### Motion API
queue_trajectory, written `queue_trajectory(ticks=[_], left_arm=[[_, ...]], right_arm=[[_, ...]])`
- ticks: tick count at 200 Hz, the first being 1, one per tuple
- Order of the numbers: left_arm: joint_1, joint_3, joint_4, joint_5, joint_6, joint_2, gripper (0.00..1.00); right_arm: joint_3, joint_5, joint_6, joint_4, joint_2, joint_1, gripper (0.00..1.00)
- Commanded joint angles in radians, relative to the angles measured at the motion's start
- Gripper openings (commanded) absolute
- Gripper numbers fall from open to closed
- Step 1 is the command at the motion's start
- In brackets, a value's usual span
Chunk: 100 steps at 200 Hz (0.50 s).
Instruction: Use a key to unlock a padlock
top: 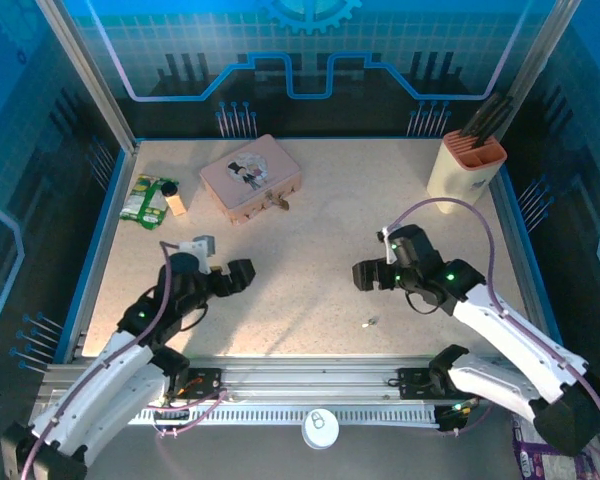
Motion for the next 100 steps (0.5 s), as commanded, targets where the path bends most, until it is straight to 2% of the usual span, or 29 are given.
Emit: queue_trajectory(ticks=[1, 43, 71, 100], left_arm=[[-0.079, -0.058, 0.087, -0.037, 0.01, 0.046, 0.99], [-0.191, -0.108, 0.179, -0.05, 0.062, 0.133, 0.99], [-0.196, -0.167, 0.253, -0.053, 0.082, 0.122, 0.99], [-0.196, -0.188, 0.268, -0.067, 0.083, 0.098, 0.99]], right_arm=[[0.004, 0.034, 0.101, -0.124, 0.037, 0.068, 0.93], [-0.052, 0.024, 0.187, -0.135, 0.128, 0.131, 0.8], [-0.074, 0.019, 0.219, -0.116, 0.204, 0.146, 0.71], [-0.063, 0.036, 0.236, -0.088, 0.264, 0.176, 0.68]])
